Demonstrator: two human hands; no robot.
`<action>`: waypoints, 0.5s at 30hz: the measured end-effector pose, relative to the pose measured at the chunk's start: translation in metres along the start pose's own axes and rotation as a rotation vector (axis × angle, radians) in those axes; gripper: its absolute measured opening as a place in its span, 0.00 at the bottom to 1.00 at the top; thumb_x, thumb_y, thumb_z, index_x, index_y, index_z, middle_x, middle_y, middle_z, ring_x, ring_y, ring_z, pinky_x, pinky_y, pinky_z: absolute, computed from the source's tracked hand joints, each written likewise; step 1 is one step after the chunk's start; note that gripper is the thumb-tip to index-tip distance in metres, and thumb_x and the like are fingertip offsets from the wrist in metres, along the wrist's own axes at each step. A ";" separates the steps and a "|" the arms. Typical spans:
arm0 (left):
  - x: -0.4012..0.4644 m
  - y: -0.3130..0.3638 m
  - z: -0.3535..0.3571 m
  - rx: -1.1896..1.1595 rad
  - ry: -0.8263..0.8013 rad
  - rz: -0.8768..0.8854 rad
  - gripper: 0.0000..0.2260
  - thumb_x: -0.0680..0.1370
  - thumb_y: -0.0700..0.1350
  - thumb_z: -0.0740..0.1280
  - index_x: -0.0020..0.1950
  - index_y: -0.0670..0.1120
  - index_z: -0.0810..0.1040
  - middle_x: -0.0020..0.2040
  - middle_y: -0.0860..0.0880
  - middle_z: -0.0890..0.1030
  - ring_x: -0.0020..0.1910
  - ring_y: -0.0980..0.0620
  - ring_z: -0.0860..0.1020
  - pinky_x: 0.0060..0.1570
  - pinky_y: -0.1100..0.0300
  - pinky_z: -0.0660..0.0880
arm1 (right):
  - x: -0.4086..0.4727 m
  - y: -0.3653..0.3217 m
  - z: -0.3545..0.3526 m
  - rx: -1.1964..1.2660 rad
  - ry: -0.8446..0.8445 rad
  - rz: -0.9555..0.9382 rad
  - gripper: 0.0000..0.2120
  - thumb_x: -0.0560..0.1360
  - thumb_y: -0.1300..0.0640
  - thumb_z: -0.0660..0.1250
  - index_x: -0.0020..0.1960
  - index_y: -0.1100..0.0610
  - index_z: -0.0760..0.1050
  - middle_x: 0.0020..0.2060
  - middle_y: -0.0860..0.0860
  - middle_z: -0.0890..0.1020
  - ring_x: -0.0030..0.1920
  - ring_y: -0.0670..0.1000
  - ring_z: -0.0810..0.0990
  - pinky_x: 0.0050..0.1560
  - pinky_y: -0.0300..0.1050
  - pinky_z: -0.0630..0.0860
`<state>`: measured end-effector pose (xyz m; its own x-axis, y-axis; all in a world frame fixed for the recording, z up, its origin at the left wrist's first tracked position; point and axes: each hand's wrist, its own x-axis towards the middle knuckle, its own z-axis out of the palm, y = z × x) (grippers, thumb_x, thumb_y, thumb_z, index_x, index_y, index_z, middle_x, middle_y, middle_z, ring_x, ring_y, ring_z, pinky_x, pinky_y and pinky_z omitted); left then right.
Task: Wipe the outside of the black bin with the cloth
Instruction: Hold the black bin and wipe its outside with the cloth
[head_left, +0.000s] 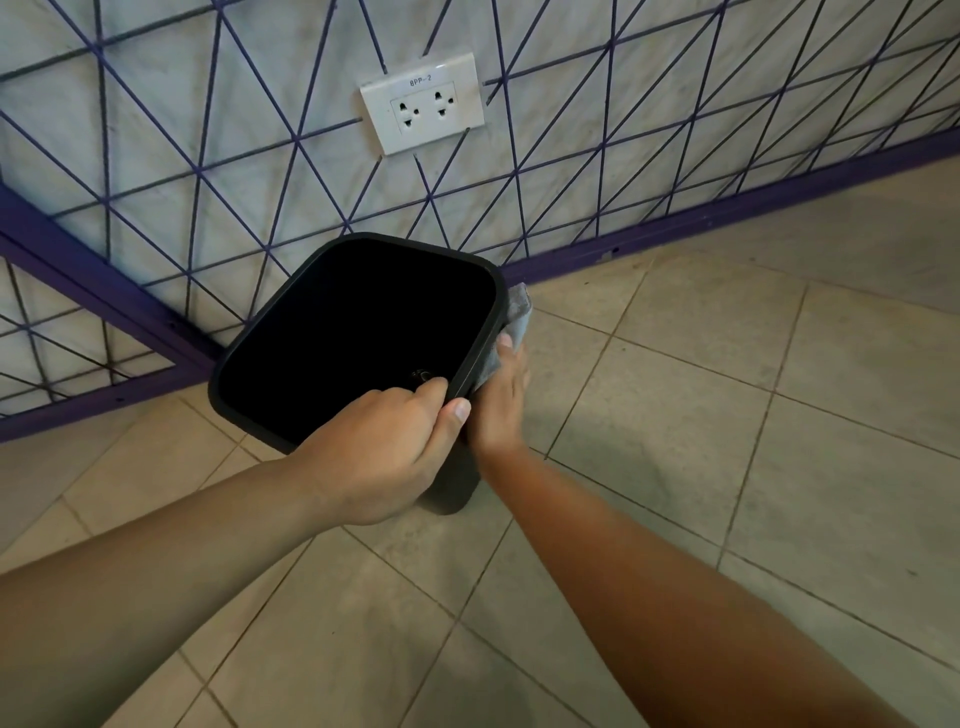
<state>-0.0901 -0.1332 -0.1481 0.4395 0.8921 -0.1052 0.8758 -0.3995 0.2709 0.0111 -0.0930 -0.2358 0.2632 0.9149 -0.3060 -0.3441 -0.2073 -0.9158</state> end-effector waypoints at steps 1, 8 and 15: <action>0.000 0.000 0.000 0.010 0.010 -0.001 0.17 0.80 0.61 0.43 0.42 0.56 0.66 0.32 0.52 0.74 0.32 0.56 0.76 0.34 0.56 0.75 | 0.008 -0.004 0.002 0.042 -0.001 0.039 0.27 0.90 0.46 0.49 0.83 0.57 0.69 0.81 0.59 0.72 0.85 0.57 0.65 0.87 0.60 0.59; -0.002 -0.001 0.002 0.027 0.016 0.015 0.21 0.79 0.63 0.40 0.46 0.55 0.69 0.34 0.54 0.75 0.34 0.57 0.77 0.35 0.61 0.73 | -0.012 0.002 0.003 0.037 -0.005 -0.048 0.26 0.87 0.40 0.48 0.79 0.48 0.68 0.80 0.48 0.68 0.85 0.47 0.60 0.82 0.45 0.56; -0.001 -0.002 0.001 0.040 0.010 0.010 0.26 0.79 0.63 0.40 0.50 0.51 0.73 0.37 0.53 0.78 0.37 0.56 0.79 0.40 0.53 0.78 | -0.021 -0.004 0.007 0.046 -0.020 -0.052 0.37 0.82 0.37 0.48 0.88 0.49 0.59 0.87 0.48 0.61 0.88 0.46 0.53 0.83 0.46 0.53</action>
<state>-0.0922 -0.1339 -0.1489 0.4465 0.8899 -0.0929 0.8786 -0.4164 0.2338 0.0009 -0.1089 -0.2244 0.2638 0.9310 -0.2523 -0.3714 -0.1434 -0.9174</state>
